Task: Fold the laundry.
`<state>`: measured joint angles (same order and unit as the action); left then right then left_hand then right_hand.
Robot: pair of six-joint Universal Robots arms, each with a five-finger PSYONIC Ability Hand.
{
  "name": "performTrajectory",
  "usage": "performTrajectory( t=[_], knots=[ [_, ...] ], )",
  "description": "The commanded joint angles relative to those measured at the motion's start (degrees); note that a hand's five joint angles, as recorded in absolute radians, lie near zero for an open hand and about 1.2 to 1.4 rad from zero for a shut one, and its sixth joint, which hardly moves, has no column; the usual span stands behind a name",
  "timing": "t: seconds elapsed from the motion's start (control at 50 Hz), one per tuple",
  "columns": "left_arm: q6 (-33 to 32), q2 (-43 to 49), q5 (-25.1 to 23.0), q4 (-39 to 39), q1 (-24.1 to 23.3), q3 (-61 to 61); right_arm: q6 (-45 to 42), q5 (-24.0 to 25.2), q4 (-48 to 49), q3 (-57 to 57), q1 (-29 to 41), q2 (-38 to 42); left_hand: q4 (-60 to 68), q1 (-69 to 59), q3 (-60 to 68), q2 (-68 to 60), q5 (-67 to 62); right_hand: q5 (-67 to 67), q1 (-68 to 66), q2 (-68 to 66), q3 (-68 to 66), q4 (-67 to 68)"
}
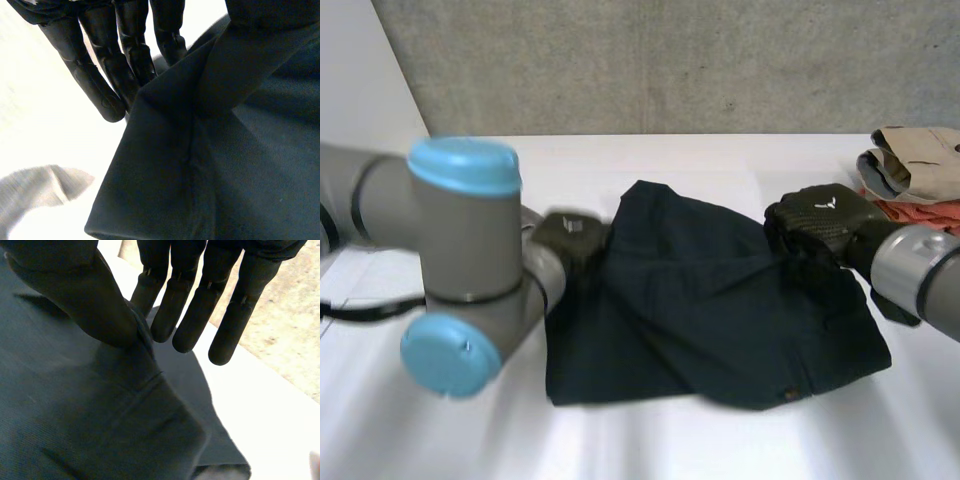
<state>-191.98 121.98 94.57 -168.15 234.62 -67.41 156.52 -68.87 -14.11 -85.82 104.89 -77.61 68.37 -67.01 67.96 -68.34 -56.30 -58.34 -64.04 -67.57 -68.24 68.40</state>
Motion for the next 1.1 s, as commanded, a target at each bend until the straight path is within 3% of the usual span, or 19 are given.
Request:
performTrajectory(
  t=[0.02,0.16,0.22,0.32,0.44,0.58,0.74,0.76,0.8,0.88,0.98,1.1],
  knots=[
    [-2.1,2.4,1.7,-9.1,1.3,24.0,1.9,-9.1,11.4,20.5,1.6,11.2,11.6,-13.0,12.0,-11.7,-13.7,-11.7,-16.0,-12.4,-11.8,11.6],
    [-1.5,0.5,4.5,-22.8,0.7,40.1,13.2,-16.9,27.0,40.6,3.0,13.1,11.6,-13.0,12.0,-11.7,-13.7,-11.7,-16.0,-12.4,-11.8,11.6],
    [-1.8,-0.6,5.1,-24.1,-0.1,40.2,16.5,-16.0,30.6,43.9,3.6,12.5,11.6,-13.0,12.0,-11.7,-13.7,-11.7,-16.0,-12.4,-11.8,11.6],
    [-2.6,-2.7,8.7,-21.9,-0.3,33.5,16.8,-12.9,27.1,43.9,3.4,12.4,11.6,-13.0,12.0,-11.7,-13.7,-11.7,-16.0,-12.4,-11.8,11.6],
    [-2.3,-6.3,9.9,-19.6,0.7,13.5,15.0,-6.7,20.2,32.0,3.7,12.3,11.6,-13.0,12.0,-11.7,-13.7,-11.7,-16.0,-12.4,-11.8,11.6],
    [-2.7,-5.4,4.0,-19.2,1.3,-10.4,5.3,-2.9,17.7,7.2,3.9,12.2,11.6,-13.0,12.0,-11.7,-13.7,-11.7,-16.0,-12.4,-11.8,11.6],
    [-2.8,-4.6,1.0,-12.0,0.8,-17.7,-2.4,-2.9,16.6,-5.0,4.0,13.7,11.6,-13.0,12.0,-11.7,-13.7,-11.7,-16.0,-12.4,-11.8,11.6],
    [-2.7,-4.7,0.7,-10.9,0.7,-17.7,-2.5,-3.1,16.1,-5.2,4.0,13.7,11.6,-13.0,12.0,-11.7,-13.7,-9.1,-13.4,-9.9,-9.2,9.1],
    [-2.9,-5.6,0.4,-7.9,0.7,-17.1,-1.8,-4.2,13.7,-5.7,4.0,13.4,11.6,-13.0,12.0,-11.7,-13.7,18.3,14.0,17.5,18.2,-18.4],
    [-2.6,-7.4,0.3,-5.1,0.7,-15.7,0.9,-7.8,11.4,-6.1,4.1,11.5,11.6,-13.0,12.0,-11.7,-13.7,35.2,30.9,34.5,35.1,-35.3],
    [-2.3,-9.8,-0.1,-4.3,1.1,-13.3,2.6,-10.4,11.6,-8.6,4.4,7.9,11.6,-13.0,12.0,-11.7,-13.7,44.7,40.4,43.9,44.6,-44.8],
    [-1.6,-10.8,-0.9,-1.9,1.2,-9.2,-2.3,-10.6,16.1,-10.9,6.0,7.7,11.6,-13.0,12.0,-11.7,-13.7,45.6,41.3,44.8,45.5,-45.6]
  ],
)
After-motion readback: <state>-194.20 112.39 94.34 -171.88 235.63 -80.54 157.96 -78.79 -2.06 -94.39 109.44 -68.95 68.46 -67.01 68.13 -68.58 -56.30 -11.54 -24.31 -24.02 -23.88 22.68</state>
